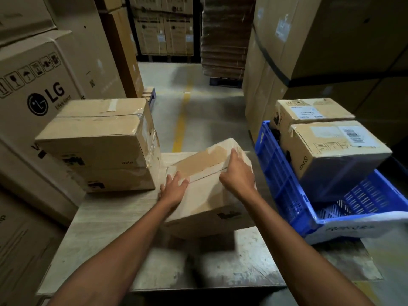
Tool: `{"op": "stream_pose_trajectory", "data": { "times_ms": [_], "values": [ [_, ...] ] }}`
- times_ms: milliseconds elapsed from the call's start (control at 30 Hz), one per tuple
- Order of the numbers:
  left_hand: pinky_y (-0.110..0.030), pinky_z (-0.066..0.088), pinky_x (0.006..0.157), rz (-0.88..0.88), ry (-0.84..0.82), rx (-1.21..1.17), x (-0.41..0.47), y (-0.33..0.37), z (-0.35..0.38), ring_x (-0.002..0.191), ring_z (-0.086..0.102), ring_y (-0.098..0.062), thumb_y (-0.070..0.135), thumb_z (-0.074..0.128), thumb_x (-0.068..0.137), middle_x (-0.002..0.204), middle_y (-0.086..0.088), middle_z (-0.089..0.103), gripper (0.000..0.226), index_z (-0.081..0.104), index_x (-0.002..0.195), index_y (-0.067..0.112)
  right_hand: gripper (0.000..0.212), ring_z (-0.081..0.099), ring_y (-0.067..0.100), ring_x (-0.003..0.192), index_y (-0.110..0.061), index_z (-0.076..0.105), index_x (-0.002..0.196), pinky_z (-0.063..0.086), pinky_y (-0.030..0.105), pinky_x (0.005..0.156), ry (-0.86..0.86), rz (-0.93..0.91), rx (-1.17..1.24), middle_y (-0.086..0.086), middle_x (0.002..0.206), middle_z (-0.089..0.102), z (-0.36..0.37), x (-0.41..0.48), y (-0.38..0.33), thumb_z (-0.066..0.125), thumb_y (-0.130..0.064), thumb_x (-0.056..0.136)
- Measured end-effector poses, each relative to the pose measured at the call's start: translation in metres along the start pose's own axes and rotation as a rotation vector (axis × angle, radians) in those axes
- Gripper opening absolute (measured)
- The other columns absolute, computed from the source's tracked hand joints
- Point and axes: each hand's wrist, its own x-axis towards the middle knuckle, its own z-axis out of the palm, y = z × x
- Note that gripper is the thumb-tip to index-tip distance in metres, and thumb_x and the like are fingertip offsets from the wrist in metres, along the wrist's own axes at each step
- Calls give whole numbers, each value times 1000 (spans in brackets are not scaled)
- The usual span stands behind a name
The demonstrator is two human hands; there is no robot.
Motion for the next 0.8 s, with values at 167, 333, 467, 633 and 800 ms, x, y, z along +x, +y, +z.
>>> {"op": "stream_pose_trajectory", "data": {
  "times_ms": [167, 333, 467, 633, 800],
  "values": [
    [-51, 21, 121, 62, -229, -399, -9, -3, -11, 152, 17, -26, 62, 32, 101, 167, 1, 11, 73, 8, 161, 27, 64, 44, 39, 123, -21, 32, 150, 42, 52, 99, 12, -160, -114, 9, 142, 52, -7, -24, -61, 58, -29, 93],
    [-43, 51, 99, 97, -148, -890, -47, 7, -47, 113, 65, -21, 56, 39, 102, 126, -5, 68, 45, 61, 128, 26, 30, 45, 26, 127, -24, 61, 127, 38, 50, 98, -126, -409, -59, -1, 136, 60, 0, -38, -73, 44, -33, 104],
    [-45, 47, 105, 256, -107, -936, -84, 3, -81, 121, 60, -18, 52, 52, 96, 124, 3, 66, 31, 61, 118, 33, 39, 33, 22, 143, -33, 51, 141, 24, 60, 113, -146, -424, -235, -8, 156, 41, 5, -46, -60, 41, -45, 105],
    [-31, 55, 95, 460, -28, -704, -117, 5, -82, 121, 58, -6, 44, 60, 91, 134, 12, 55, 61, 41, 146, 29, 47, 32, 26, 146, -24, 55, 140, 27, 45, 117, 18, -357, -161, 4, 154, 44, 16, -64, -40, 47, -49, 102],
    [-45, 45, 109, 493, 172, -510, -105, 3, -48, 137, 45, -10, 60, 45, 92, 154, 10, 43, 66, 33, 152, 37, 40, 45, 20, 139, -21, 65, 132, 27, 53, 118, 137, -321, -72, -1, 146, 56, 26, -70, -26, 54, -43, 100]
  ]
}}
